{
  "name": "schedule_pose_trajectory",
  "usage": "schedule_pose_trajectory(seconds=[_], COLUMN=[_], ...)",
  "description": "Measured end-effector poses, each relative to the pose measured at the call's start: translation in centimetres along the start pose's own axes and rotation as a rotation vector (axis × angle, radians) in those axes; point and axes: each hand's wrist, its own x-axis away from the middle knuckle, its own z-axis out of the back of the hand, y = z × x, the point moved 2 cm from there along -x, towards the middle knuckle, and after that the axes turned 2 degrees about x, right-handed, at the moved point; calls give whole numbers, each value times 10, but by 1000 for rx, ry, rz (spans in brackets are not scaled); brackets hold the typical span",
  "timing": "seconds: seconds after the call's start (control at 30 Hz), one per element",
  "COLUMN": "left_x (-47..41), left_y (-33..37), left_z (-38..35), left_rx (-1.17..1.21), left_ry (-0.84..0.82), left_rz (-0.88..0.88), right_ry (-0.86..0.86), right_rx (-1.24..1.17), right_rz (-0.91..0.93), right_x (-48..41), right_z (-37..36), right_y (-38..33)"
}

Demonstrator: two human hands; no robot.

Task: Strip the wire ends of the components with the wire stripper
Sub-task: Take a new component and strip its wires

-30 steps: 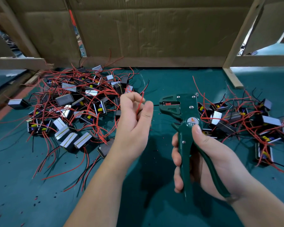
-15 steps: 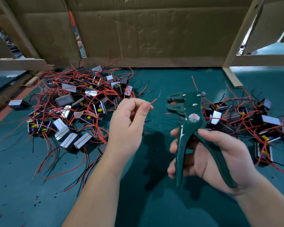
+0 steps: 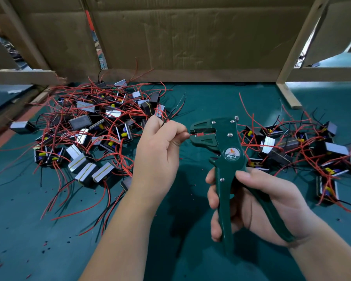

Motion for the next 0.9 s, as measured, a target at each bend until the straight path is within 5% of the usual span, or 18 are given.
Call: schedule_pose_trajectory(seconds=[0.53,0.7,0.9], left_x=[2,7,7], left_y=[-4,-3,6], left_z=[-4,-14,-21], left_rx=[52,370,968], left_ry=[-49,-74,80], left_rz=[-44,164,383], right_ry=[196,348,55], right_rx=[35,-26,-238], right_rz=[55,116,59], right_x=[-4,-11,-13], right_z=[-4,-2,-2], right_y=[4,5,10])
